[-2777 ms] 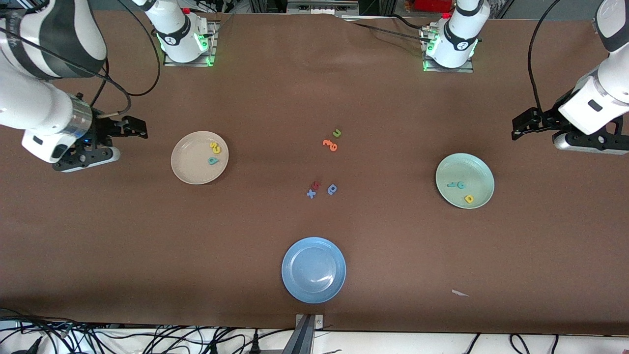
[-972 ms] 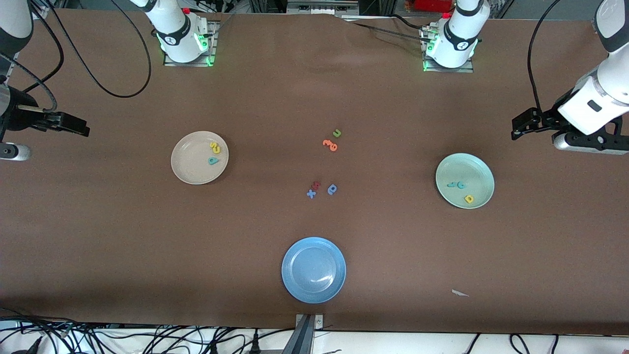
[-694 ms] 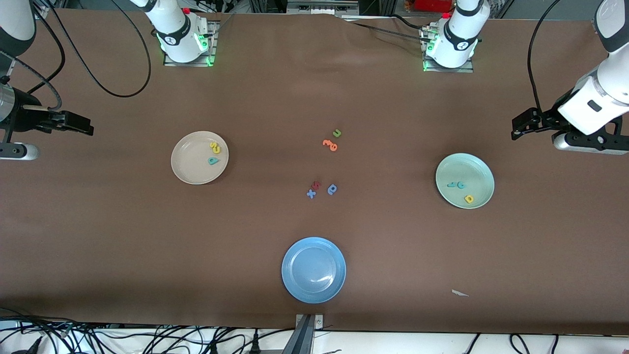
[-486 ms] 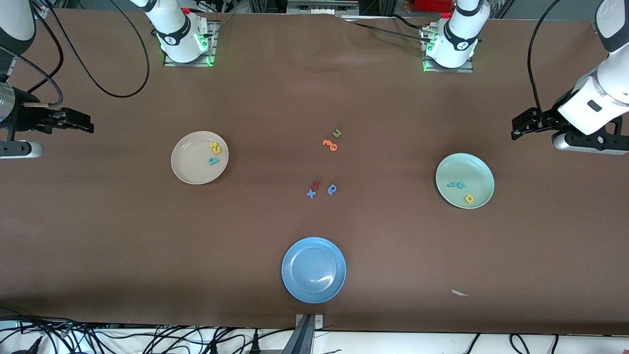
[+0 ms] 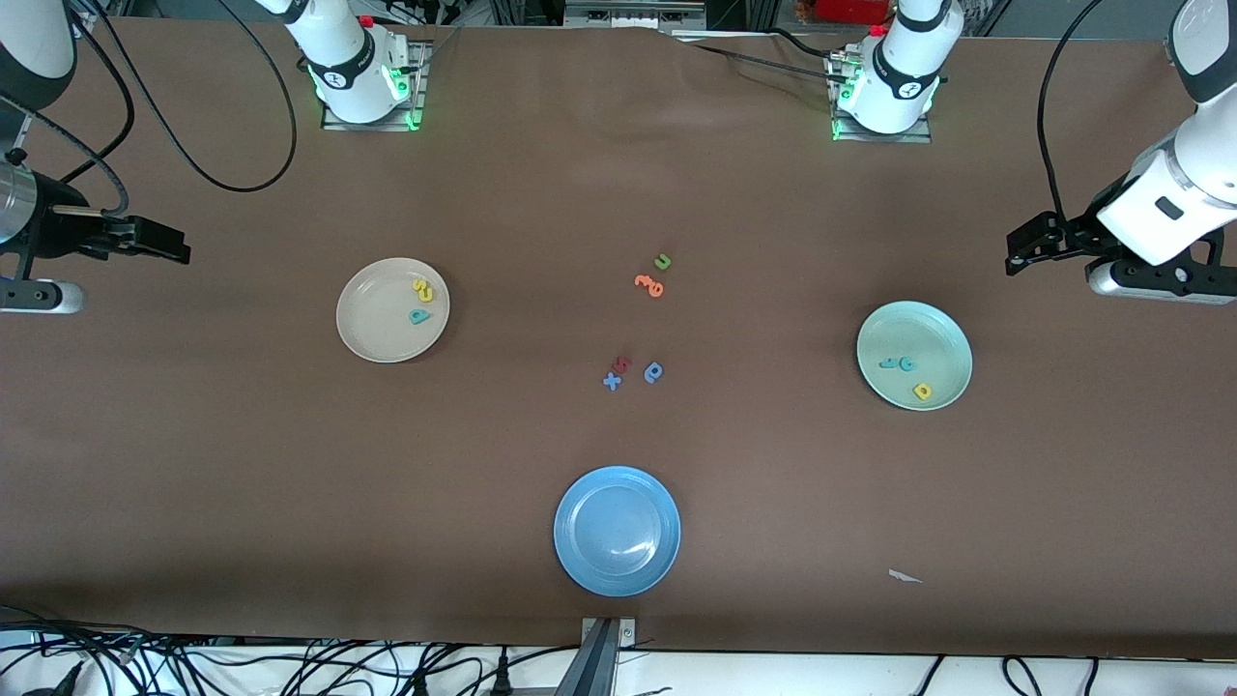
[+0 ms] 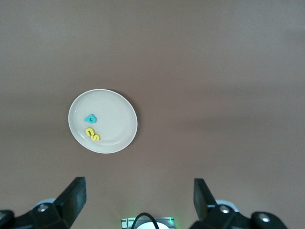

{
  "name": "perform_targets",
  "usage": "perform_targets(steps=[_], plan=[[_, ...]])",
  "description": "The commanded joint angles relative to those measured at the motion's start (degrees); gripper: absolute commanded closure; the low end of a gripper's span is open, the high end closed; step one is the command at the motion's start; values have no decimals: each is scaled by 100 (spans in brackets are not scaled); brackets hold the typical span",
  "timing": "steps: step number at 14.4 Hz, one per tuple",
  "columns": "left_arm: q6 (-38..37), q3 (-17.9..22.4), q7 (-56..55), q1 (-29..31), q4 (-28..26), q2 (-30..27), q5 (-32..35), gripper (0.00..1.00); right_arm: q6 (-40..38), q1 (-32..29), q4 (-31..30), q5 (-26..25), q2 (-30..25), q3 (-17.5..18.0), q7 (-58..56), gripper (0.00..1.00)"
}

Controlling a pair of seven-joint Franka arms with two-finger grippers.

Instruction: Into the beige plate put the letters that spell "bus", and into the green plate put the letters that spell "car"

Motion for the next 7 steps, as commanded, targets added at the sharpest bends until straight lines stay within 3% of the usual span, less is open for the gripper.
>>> perform_targets(steps=[1,7], plan=[[-23,-17,-91,-18,-42,-46,137,0,101,-2,-101,90,-108,21,-172,0],[-23,-17,-91,-18,-42,-46,137,0,594,-2,-145,55,-47,21,-350,0]])
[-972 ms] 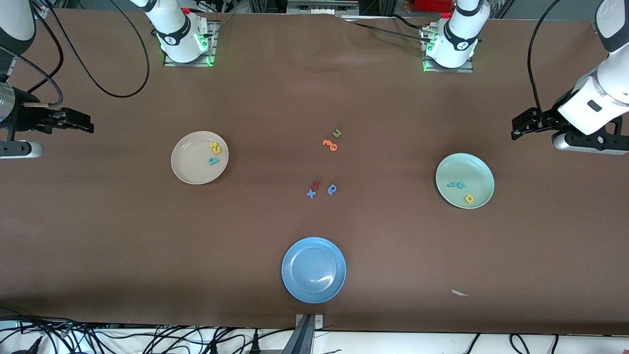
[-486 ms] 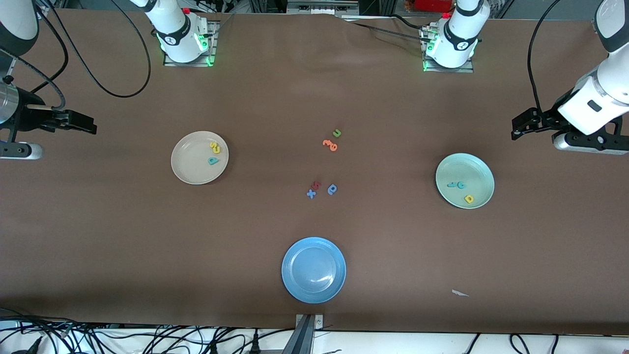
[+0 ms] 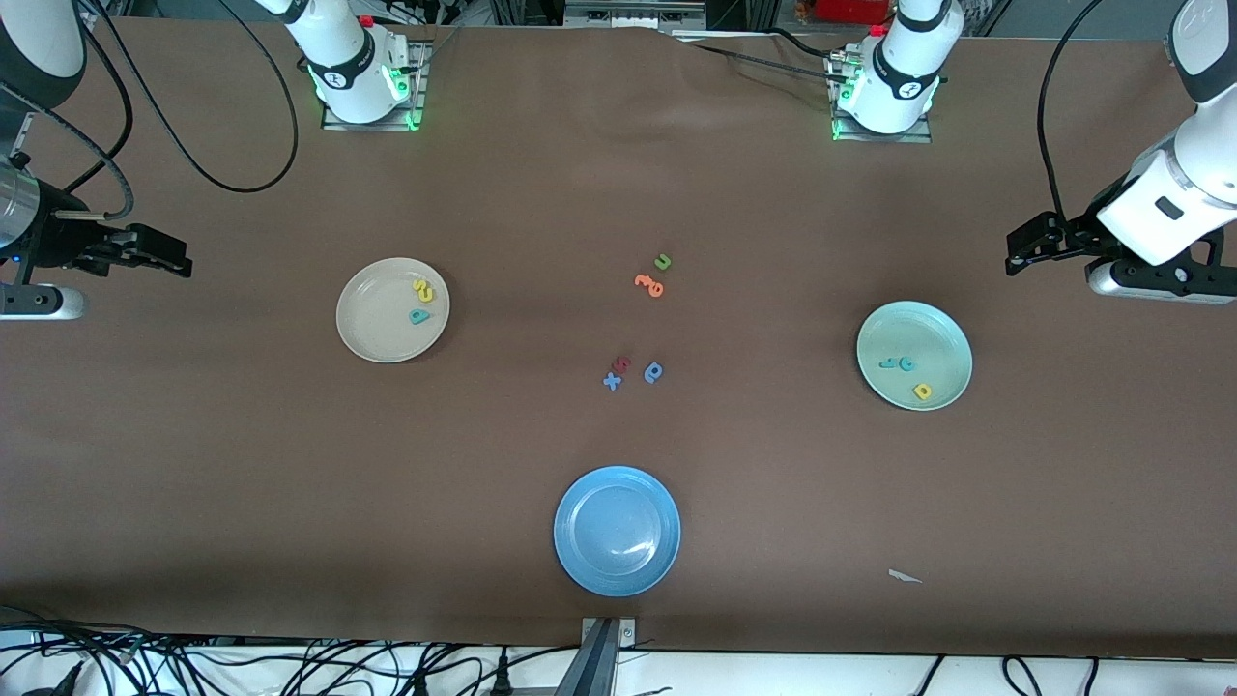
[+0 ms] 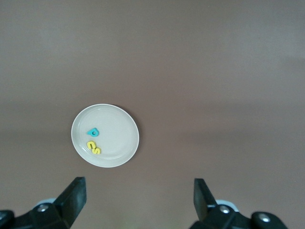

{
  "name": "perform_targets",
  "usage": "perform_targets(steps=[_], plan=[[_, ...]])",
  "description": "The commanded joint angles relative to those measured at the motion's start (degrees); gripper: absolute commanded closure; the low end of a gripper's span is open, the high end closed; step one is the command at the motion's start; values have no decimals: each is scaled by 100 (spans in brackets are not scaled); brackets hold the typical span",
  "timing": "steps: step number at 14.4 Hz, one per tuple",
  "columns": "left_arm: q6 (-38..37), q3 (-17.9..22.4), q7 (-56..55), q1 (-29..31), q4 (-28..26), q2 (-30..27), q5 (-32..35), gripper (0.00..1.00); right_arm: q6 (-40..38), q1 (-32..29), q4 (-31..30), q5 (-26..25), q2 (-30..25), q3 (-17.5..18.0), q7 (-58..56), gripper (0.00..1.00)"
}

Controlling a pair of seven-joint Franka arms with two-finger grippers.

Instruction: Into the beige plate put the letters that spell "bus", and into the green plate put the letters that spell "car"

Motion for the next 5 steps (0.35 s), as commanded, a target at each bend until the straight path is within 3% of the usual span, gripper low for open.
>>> perform_targets(steps=[1,5], plan=[[-23,-17,-91,-18,-42,-38,137,0,147,-12,-107,37,-30,2,-114,0],[-23,-17,-91,-9,-42,-38,137,0,218,41,-98,63,-21,10,-123,0]])
